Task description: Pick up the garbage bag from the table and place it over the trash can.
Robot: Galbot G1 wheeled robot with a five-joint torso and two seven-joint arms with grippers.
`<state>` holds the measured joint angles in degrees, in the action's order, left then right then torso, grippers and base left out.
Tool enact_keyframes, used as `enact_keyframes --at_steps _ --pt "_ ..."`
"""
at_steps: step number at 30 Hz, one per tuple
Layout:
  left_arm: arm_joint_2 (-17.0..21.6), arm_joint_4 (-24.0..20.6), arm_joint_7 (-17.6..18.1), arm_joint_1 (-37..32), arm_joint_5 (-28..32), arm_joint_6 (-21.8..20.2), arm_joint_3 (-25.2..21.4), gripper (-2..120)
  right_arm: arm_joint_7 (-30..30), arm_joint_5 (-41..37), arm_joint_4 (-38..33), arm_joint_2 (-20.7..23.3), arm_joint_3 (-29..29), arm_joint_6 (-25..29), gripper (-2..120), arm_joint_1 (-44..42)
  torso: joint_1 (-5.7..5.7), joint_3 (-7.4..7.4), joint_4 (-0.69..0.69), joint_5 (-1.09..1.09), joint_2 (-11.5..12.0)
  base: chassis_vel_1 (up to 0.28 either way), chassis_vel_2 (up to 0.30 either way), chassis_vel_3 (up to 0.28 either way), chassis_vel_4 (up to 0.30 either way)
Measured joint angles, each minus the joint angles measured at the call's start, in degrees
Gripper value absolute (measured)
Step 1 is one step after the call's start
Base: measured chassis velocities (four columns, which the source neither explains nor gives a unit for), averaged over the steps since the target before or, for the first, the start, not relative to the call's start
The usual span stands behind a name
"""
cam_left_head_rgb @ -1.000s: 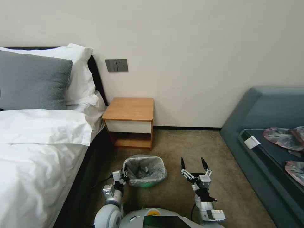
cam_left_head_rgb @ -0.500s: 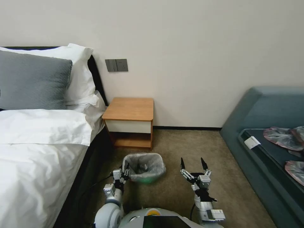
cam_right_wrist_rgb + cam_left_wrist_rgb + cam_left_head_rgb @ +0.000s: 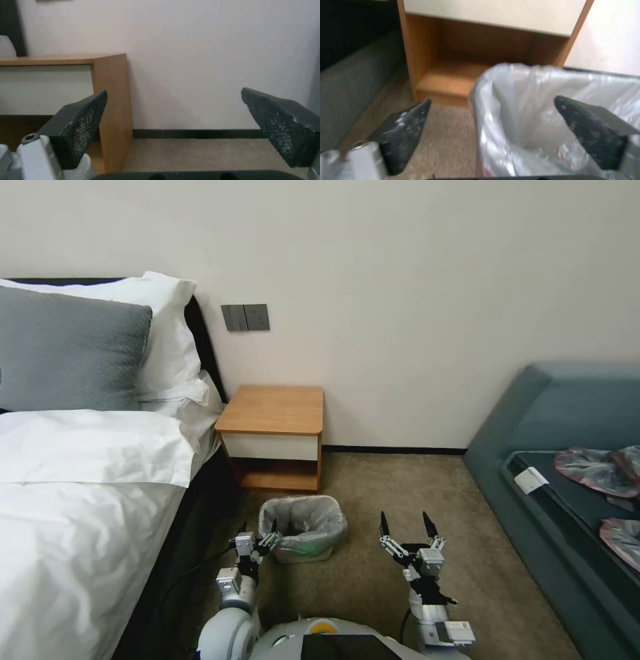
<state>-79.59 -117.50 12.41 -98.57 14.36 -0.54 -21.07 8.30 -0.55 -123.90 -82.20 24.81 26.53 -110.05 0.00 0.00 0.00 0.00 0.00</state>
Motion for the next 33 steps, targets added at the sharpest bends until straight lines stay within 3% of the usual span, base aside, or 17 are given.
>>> enact_keyframes --at_steps 9,15,22,28,30,33 --pt "1.2 -2.65 -1.46 -0.95 -6.09 12.7 -3.12 100 0.09 -1.66 -1.6 -0.22 2.13 2.38 100 -3.38 0.0 0.0 0.0 0.0 0.0 0.0 0.0 0.0 0.0" --pt "1.19 -6.49 -2.92 -2.77 -7.17 14.53 -4.47 100 -1.67 -3.56 -2.08 -0.61 4.22 4.61 100 -5.96 0.0 0.0 0.0 0.0 0.0 0.0 0.0 0.0 0.0" --pt "0.91 -10.6 -7.92 -7.48 -6.69 18.41 -5.78 100 -3.85 -7.69 -3.28 -0.72 7.27 6.25 100 -9.07 0.0 0.0 0.0 0.0 0.0 0.0 0.0 0.0 0.0" --pt "0.26 -13.26 -8.23 -12.89 -6.27 17.86 -6.26 100 -5.15 -9.16 -6.69 -0.58 8.63 4.16 100 -10.41 0.0 0.01 0.0 0.0 0.0 0.0 0.0 0.0 0.0" --pt "-0.12 -15.73 -8.22 -15.64 -5.24 14.98 -6.57 100 -4.5 -8.99 -10.88 -0.42 8.7 -1.86 100 -11.42 -0.01 0.0 -0.01 0.01 0.01 0.0 0.0 0.0 0.0" --pt "-0.41 -17.42 -7.67 -16.14 -5.39 12.91 -6.61 100 -4.16 -8.51 -13.66 -0.62 8.78 -6.11 100 -11.59 0.0 0.0 0.0 -0.01 0.01 0.0 0.0 0.0 0.0"
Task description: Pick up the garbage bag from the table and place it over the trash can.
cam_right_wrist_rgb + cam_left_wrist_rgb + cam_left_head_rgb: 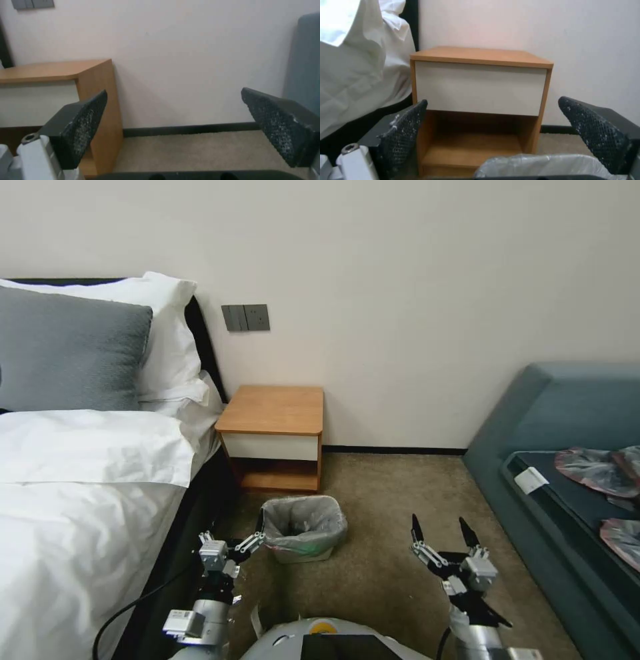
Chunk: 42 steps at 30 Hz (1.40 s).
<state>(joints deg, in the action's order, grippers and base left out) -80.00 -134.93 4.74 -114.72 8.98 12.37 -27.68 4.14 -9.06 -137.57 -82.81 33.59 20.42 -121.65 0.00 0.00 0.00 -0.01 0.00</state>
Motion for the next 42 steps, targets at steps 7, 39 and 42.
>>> enact_keyframes --at_steps 7,39,42 --pt "-0.29 -1.86 0.61 -0.87 -1.62 -3.12 -0.01 100 -0.16 1.81 -1.15 -0.23 0.19 -2.31 100 0.23 0.0 0.0 0.0 0.0 0.0 0.0 0.0 0.0 0.0" --pt "-0.25 -1.7 0.73 -0.68 -1.75 -3.25 0.04 100 0.05 2.07 -0.91 -0.25 0.12 -2.21 100 0.36 0.0 0.0 0.0 0.01 0.0 0.0 0.0 0.0 0.0" --pt "-0.26 -1.69 0.73 -0.68 -1.75 -3.24 0.04 100 0.06 2.07 -0.9 -0.25 0.12 -2.2 100 0.36 0.0 0.0 0.0 0.01 0.0 0.0 0.0 0.0 0.0"
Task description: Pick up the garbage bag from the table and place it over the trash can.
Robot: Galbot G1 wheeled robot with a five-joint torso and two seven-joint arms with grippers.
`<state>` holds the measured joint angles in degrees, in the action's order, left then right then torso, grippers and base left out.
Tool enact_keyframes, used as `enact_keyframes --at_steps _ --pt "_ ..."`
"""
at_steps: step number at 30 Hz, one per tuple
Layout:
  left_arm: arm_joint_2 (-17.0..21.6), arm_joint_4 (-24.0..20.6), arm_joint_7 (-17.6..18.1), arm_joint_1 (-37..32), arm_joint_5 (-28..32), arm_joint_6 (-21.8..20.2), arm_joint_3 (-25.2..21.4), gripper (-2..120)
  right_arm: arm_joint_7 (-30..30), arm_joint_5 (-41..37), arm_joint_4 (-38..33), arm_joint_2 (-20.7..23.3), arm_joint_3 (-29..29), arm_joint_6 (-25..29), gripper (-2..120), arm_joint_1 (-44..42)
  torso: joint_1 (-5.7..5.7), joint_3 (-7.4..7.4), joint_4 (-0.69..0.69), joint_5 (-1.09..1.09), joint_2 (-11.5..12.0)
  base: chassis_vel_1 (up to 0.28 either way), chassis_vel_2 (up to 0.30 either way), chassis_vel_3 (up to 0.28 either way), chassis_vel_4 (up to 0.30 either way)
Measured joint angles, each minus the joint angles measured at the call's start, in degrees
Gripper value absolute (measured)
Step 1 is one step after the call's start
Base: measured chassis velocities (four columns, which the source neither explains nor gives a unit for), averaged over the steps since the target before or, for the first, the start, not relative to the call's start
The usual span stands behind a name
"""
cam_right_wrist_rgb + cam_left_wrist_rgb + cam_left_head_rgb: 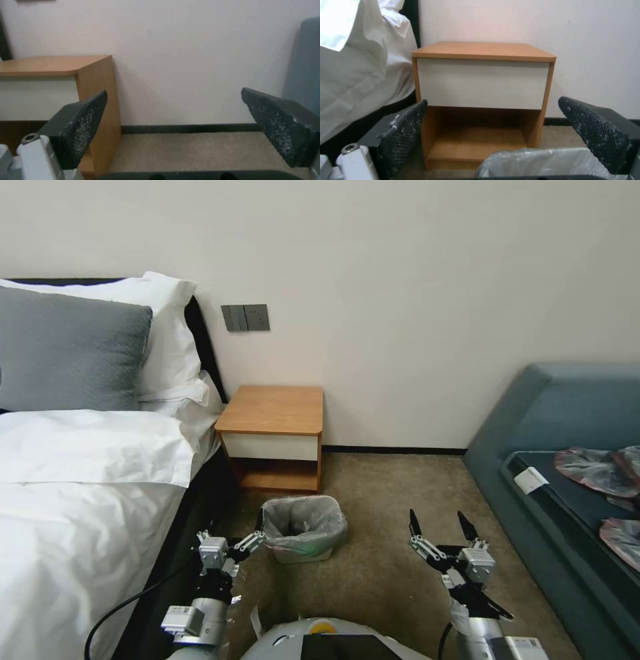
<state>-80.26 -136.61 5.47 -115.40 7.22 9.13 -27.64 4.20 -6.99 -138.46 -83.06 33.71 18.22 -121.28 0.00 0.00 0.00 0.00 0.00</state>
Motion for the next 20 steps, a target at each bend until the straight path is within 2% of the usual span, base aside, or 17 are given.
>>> enact_keyframes --at_steps 20 --pt "0.0 0.05 0.0 0.01 0.0 0.05 0.0 100 0.01 -0.01 0.02 0.0 -0.01 0.06 100 0.0 0.0 0.0 0.0 0.0 0.0 0.0 0.0 0.0 0.0"
